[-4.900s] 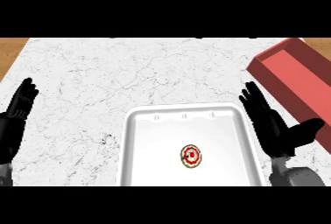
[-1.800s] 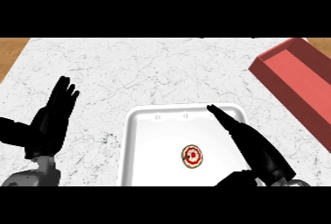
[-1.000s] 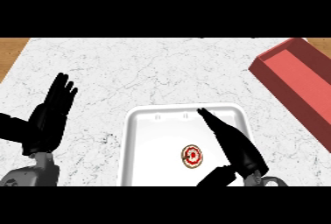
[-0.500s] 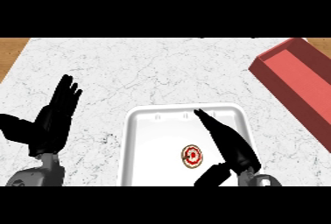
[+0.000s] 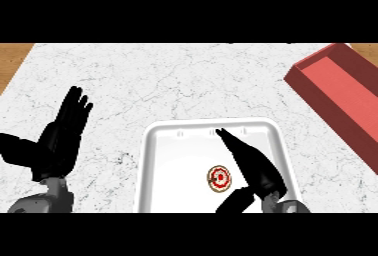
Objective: Pick the cupcake from the tray and place it in the cardboard box
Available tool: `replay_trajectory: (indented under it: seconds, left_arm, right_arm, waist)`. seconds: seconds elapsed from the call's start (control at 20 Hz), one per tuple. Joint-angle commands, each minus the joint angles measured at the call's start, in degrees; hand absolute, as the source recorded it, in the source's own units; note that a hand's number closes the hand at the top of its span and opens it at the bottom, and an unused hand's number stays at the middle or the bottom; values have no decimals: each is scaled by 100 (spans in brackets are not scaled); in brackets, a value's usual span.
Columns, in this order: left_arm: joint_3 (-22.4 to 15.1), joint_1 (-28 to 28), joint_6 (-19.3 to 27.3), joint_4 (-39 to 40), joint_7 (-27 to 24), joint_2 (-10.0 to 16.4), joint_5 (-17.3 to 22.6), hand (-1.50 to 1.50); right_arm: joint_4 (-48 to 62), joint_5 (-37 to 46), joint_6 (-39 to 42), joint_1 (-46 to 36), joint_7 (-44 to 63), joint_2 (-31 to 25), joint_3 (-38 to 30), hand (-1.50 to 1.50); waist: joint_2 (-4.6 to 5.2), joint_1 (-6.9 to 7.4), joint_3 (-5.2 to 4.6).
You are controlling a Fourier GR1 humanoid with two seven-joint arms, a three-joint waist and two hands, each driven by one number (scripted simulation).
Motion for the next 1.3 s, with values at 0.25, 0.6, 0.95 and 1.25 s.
replay_trajectory:
  seconds: [0.25, 0.6, 0.95, 1.25]
  left_arm:
    - [260, -139, -264, 364, -167, 108, 108, 0]
    - [229, -132, -165, 168, -30, 27, 53, 0]
    - [362, -221, -318, 557, -245, 119, 97, 0]
    - [98, 79, -110, -14, -70, -68, -86, 0]
  right_arm:
    - [678, 466, -365, 139, -691, 144, 104, -150]
    - [526, 469, -389, -112, -304, 216, 334, 150]
    - [608, 1019, -476, -89, -1318, -250, 227, 150]
    - [-103, 1661, -378, 251, -1616, -847, 901, 150]
  waist:
    - [3, -3, 0]
    - [1, 5, 0]
    - [4, -6, 0]
    - [-27, 16, 2]
